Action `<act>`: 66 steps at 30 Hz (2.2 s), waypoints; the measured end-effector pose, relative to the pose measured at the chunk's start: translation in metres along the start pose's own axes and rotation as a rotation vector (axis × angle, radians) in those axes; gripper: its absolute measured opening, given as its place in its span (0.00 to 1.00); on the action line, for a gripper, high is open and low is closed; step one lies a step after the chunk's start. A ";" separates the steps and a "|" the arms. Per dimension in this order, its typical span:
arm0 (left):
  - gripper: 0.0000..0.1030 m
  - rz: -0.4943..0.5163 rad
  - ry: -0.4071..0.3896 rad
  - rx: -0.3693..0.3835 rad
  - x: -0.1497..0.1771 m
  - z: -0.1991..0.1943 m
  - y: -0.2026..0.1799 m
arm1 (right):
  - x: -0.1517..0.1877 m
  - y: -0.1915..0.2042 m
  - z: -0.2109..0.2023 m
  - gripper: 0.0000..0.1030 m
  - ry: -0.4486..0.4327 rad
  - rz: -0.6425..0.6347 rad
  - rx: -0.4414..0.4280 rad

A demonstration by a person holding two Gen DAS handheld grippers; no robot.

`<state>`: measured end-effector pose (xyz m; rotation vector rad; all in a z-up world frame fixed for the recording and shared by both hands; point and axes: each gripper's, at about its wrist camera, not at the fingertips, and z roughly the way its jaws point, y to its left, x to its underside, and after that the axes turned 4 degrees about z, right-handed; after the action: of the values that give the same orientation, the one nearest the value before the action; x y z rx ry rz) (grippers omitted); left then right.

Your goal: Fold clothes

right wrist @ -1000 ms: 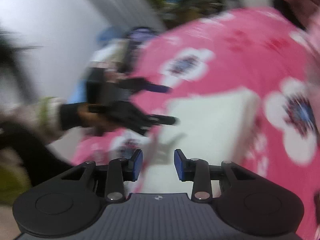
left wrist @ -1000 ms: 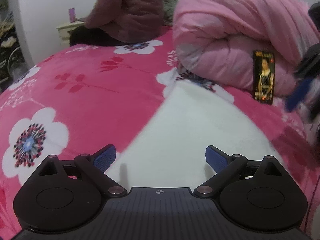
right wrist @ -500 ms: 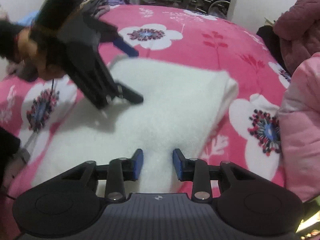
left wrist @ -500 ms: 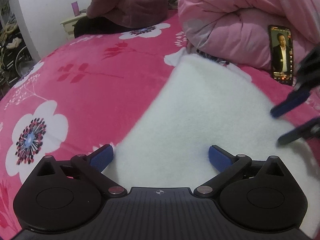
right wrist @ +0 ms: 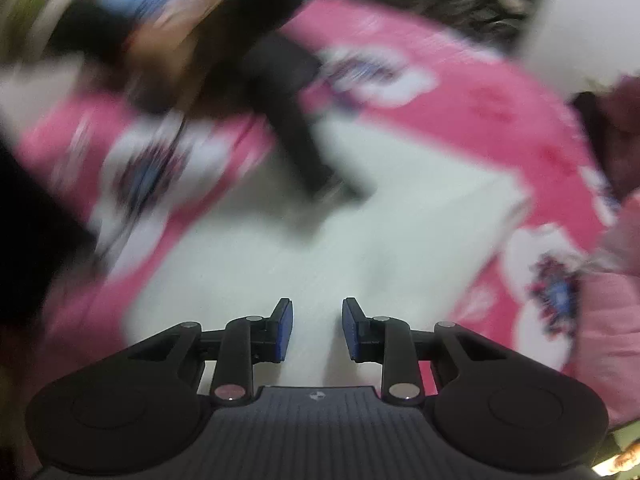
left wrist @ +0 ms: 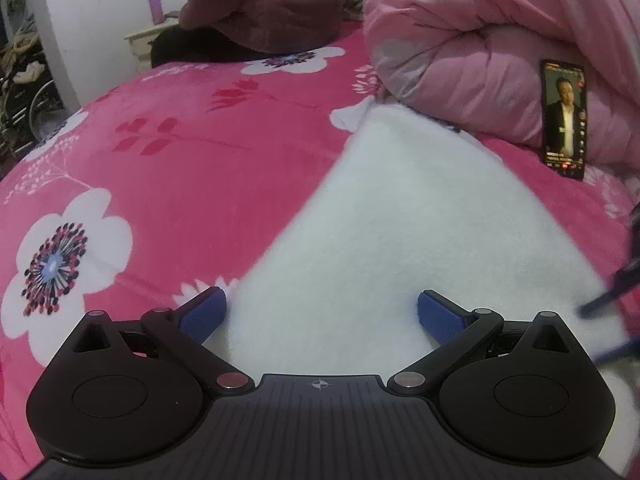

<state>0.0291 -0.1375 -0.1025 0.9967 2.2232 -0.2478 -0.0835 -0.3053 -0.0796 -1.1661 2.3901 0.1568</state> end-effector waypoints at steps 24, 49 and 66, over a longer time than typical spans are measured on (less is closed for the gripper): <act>1.00 -0.031 -0.023 0.001 0.002 -0.003 0.000 | 0.021 -0.013 0.009 0.31 0.011 0.028 -0.050; 1.00 0.029 -0.047 0.057 -0.059 0.058 -0.069 | 0.018 -0.010 0.014 0.32 0.014 0.024 -0.047; 0.99 -0.139 -0.092 0.008 -0.052 -0.009 -0.052 | 0.015 -0.012 0.011 0.41 0.020 0.057 -0.076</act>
<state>0.0120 -0.1999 -0.0664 0.8193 2.2113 -0.3579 -0.0783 -0.3203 -0.0955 -1.1385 2.4555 0.2577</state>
